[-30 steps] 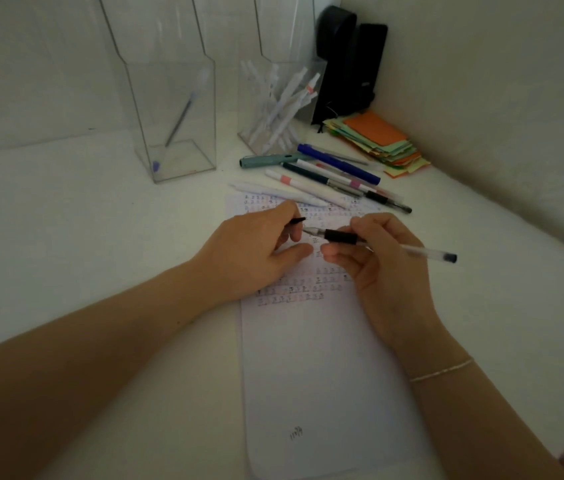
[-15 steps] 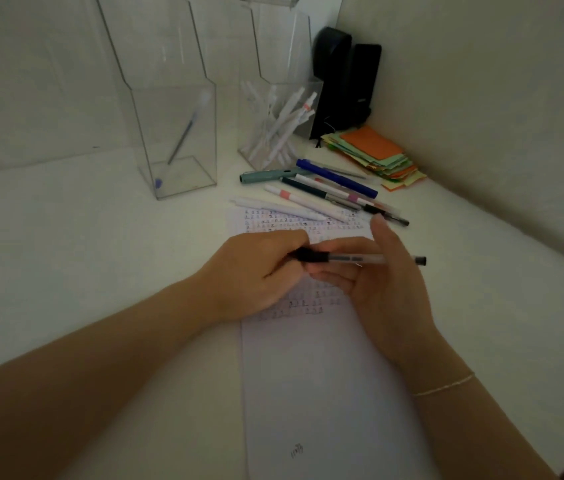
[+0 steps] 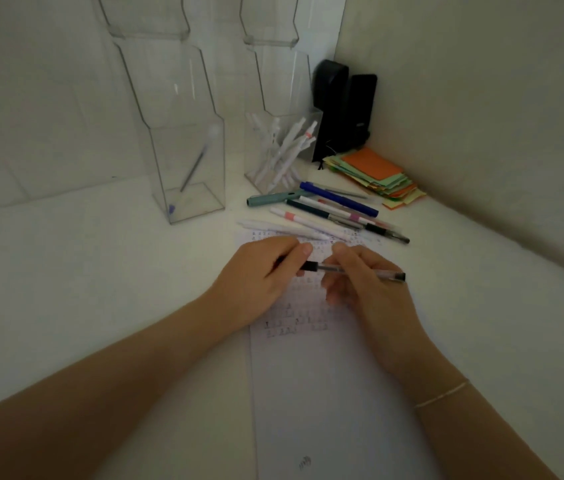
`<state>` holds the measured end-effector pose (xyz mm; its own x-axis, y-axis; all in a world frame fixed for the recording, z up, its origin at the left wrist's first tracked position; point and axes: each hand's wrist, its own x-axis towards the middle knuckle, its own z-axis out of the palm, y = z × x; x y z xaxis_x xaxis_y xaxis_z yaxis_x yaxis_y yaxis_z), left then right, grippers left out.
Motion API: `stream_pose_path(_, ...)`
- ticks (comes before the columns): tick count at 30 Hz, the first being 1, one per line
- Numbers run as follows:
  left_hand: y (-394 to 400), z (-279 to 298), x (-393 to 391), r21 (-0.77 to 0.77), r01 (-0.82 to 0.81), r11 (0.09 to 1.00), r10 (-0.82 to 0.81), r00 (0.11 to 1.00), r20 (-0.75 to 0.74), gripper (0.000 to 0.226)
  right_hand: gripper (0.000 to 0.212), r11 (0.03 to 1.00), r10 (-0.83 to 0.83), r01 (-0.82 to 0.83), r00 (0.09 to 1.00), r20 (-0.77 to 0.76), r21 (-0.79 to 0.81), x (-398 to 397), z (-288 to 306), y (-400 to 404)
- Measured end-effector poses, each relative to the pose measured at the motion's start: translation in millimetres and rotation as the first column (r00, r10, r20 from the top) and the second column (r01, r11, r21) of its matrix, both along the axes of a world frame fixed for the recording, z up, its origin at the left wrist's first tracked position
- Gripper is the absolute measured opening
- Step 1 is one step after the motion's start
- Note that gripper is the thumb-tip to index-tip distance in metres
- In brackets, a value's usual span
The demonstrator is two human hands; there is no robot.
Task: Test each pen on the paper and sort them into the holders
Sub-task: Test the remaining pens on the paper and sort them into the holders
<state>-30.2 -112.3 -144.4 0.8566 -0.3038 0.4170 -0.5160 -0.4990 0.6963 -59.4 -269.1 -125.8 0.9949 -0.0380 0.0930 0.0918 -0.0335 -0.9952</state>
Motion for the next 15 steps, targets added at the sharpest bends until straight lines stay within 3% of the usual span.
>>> stream_pose_path(2,-0.1,7.5,1.8,-0.085,-0.091,0.992,0.09,0.996,-0.018,0.028,0.021,0.976,-0.162,0.167,0.986,-0.047,0.144,8.8,9.7,-7.3)
stream_pose_path(3,1.3,12.0,3.5,-0.113,-0.137,0.984,0.135,0.991,-0.018,0.025,0.019,0.958,-0.27,0.269,0.963,0.0,0.096,13.2,15.6,-10.7)
stream_pose_path(4,3.5,17.1,5.5,-0.132,-0.172,0.976,0.172,0.985,-0.006,0.022,0.018,0.931,-0.343,0.356,0.928,0.144,-0.081,15.9,23.2,-12.3)
stream_pose_path(5,5.8,22.9,7.8,-0.142,-0.192,0.971,0.196,0.98,0.017,0.019,0.02,0.861,-0.274,0.392,0.894,0.355,-0.323,17.9,31.1,-11.2)
stream_pose_path(6,7.8,29.3,10.0,-0.148,-0.198,0.969,0.207,0.977,0.049,0.017,0.024,0.742,-0.071,0.392,0.853,0.517,-0.544,20.4,36.4,-7.1)
stream_pose_path(7,9.3,36.2,11.1,-0.158,-0.196,0.968,0.211,0.974,0.085,0.016,0.029,0.609,0.165,0.362,0.812,0.559,-0.706,24.4,39.8,1.1)
stream_pose_path(8,10.9,42.5,11.6,-0.181,-0.187,0.966,0.209,0.971,0.113,0.015,0.03,0.489,0.327,0.31,0.801,0.501,-0.815,28.0,43.8,11.2)
stream_pose_path(10,14.1,54.9,11.0,-0.276,-0.18,0.944,0.22,0.968,0.123,0.012,0.024,0.357,0.457,0.283,0.779,0.43,-0.891,36.4,56.6,30.7)
stream_pose_path(13,26.3,59.2,15.8,-0.52,-0.224,0.824,0.286,0.957,0.042,0.018,0.023,0.222,0.504,0.375,0.746,0.435,-0.9,59.5,88.9,48.4)
stream_pose_path(14,31.0,53.6,19.4,-0.544,-0.231,0.807,0.293,0.956,0.028,0.02,0.027,0.195,0.463,0.375,0.779,0.422,-0.906,69.6,103.2,52.5)
stream_pose_path(15,35.6,44.9,23.0,-0.495,-0.246,0.833,0.301,0.953,0.034,0.023,0.035,0.252,0.396,0.354,0.812,0.43,-0.901,79.7,119.2,57.8)
